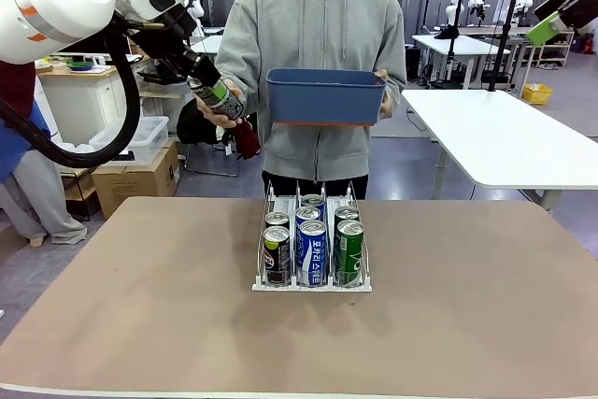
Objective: Fill the beverage cans into the dispenser.
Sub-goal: Pick up the Pepsi coke handed by the human, then place the picked Pepsi coke in the line of the Automatic Can Dispenser with the same cans, then pick up the Sprite handed by the human.
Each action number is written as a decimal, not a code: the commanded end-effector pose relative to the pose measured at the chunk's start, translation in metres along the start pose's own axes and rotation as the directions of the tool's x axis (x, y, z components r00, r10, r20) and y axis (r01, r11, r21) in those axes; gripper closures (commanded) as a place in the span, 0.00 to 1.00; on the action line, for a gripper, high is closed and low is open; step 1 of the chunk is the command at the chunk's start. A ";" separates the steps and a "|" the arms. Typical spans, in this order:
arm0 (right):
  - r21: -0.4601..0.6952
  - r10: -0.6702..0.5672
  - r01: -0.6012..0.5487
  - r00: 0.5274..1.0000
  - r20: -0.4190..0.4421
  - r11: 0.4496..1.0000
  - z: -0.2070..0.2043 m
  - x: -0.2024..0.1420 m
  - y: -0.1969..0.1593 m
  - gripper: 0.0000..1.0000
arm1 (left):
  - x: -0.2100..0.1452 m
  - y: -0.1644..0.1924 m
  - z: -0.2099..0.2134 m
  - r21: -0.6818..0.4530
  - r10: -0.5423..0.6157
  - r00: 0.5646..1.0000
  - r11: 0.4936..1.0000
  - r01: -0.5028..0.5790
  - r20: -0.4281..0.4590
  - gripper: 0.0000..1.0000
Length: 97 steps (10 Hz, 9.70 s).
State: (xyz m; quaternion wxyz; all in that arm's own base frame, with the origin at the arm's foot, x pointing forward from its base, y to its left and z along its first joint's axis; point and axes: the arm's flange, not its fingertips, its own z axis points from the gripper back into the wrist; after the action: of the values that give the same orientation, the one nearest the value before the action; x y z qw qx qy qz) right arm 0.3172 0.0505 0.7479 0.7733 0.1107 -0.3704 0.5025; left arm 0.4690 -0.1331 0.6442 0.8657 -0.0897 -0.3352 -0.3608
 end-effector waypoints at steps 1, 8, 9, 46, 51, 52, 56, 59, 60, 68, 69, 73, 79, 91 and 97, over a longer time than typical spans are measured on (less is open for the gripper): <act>0.002 0.006 -0.006 1.000 -0.001 1.000 -0.001 -0.001 0.000 0.00 | -0.003 -0.005 0.004 0.020 -0.001 1.000 1.000 0.001 0.000 1.00; 0.002 0.006 -0.006 1.000 -0.001 1.000 -0.001 -0.001 0.000 0.00 | 0.001 -0.001 0.001 0.001 0.000 1.000 1.000 0.000 0.002 1.00; 0.002 0.006 -0.006 1.000 -0.001 1.000 -0.001 -0.001 0.000 0.00 | 0.001 -0.001 0.001 0.001 0.000 1.000 1.000 0.000 0.002 1.00; 0.002 0.006 -0.006 1.000 -0.001 1.000 -0.001 -0.001 0.000 0.00 | -0.081 -0.210 -0.035 0.167 0.180 0.967 0.974 -0.150 -0.180 0.42; 0.002 0.006 -0.006 1.000 -0.001 1.000 -0.001 -0.001 0.000 0.00 | -0.118 -0.255 -0.091 0.106 -0.045 0.975 0.992 0.070 -0.220 0.42; 0.002 0.006 -0.006 1.000 -0.001 1.000 -0.001 -0.001 0.000 0.00 | -0.124 -0.258 -0.103 0.073 -0.090 0.972 0.992 0.108 -0.215 0.42; 0.002 0.006 -0.006 1.000 -0.001 1.000 -0.001 -0.001 0.000 0.00 | -0.127 -0.264 -0.115 0.059 -0.088 0.965 0.993 0.105 -0.248 0.42; 0.002 0.006 -0.006 1.000 -0.001 1.000 -0.001 -0.001 0.000 0.00 | -0.131 -0.259 -0.123 0.043 -0.091 0.959 0.993 0.106 -0.268 0.42; 0.002 0.006 -0.006 1.000 -0.001 1.000 -0.001 -0.001 0.000 0.00 | -0.130 -0.257 -0.124 0.041 -0.106 0.951 0.992 0.123 -0.290 0.42; 0.002 0.006 -0.006 1.000 -0.001 1.000 -0.001 -0.001 0.000 0.00 | -0.104 -0.212 -0.170 0.105 -0.094 0.946 0.986 0.132 -0.310 0.42; 0.002 0.006 -0.006 1.000 -0.001 1.000 -0.001 -0.001 0.000 0.00 | -0.100 -0.210 -0.176 0.097 -0.086 0.946 0.988 0.122 -0.312 0.42; 0.002 0.006 -0.006 1.000 -0.001 1.000 -0.001 -0.001 0.000 0.00 | -0.094 -0.198 -0.190 0.098 -0.058 0.948 0.991 0.092 -0.312 0.42; 0.002 0.006 -0.006 1.000 -0.001 1.000 -0.001 -0.001 0.000 0.00 | -0.088 -0.181 -0.222 0.087 0.002 0.950 0.996 0.027 -0.312 0.42; 0.002 0.006 -0.006 1.000 -0.001 1.000 -0.001 -0.001 0.000 0.00 | -0.096 -0.179 -0.212 0.057 0.058 0.922 0.998 -0.039 -0.382 0.00; 0.002 0.006 -0.006 1.000 -0.001 1.000 -0.001 -0.001 0.000 0.00 | -0.090 -0.182 -0.203 0.061 0.049 0.930 0.998 -0.029 -0.363 0.00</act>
State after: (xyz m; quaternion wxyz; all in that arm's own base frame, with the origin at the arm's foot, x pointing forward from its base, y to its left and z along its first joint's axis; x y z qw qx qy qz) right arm 0.3172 0.0505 0.7481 0.7732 0.1107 -0.3705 0.5026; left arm 0.3940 -0.2928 0.4185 0.9225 -0.0094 -0.1777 -0.3426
